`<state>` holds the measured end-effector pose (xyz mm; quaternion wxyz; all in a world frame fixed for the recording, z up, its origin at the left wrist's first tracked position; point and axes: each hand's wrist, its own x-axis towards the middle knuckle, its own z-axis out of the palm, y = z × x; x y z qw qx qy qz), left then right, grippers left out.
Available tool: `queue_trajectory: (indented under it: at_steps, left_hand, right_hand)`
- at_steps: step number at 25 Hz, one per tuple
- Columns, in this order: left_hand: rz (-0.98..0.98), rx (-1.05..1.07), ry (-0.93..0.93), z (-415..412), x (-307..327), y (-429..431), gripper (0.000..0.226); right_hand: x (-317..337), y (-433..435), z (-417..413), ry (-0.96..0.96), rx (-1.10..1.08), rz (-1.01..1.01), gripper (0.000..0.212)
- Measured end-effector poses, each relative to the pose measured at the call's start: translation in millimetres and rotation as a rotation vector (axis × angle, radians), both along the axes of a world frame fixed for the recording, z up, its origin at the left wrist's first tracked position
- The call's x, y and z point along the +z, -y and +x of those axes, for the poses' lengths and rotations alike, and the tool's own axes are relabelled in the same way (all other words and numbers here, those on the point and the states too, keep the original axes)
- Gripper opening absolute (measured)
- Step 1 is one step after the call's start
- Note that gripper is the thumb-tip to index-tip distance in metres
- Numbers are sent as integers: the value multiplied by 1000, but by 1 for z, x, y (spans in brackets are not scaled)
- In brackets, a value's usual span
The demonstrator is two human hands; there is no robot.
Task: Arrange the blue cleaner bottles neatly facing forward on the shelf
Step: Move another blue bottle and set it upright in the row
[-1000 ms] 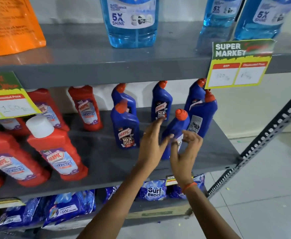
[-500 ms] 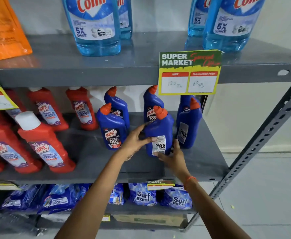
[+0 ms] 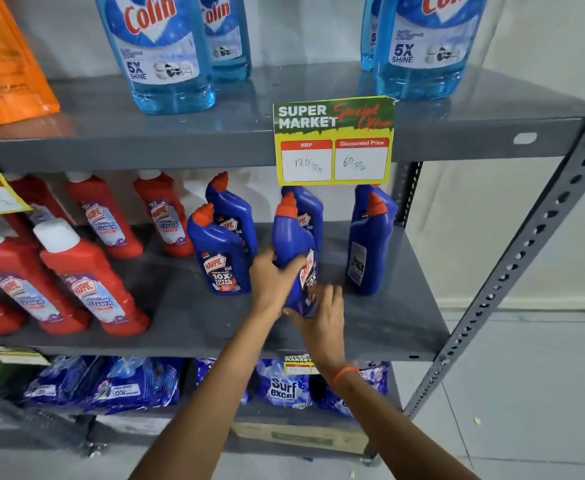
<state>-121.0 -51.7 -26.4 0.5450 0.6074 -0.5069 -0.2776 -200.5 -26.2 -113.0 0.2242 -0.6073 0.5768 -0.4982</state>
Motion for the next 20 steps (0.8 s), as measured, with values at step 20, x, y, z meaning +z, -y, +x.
queue_trajectory:
  at_steps: [20]
  left_hand:
    - [195,-382,-292,34,-33,28,44]
  right_hand:
    - [-12,40,-30,114,241,383,74]
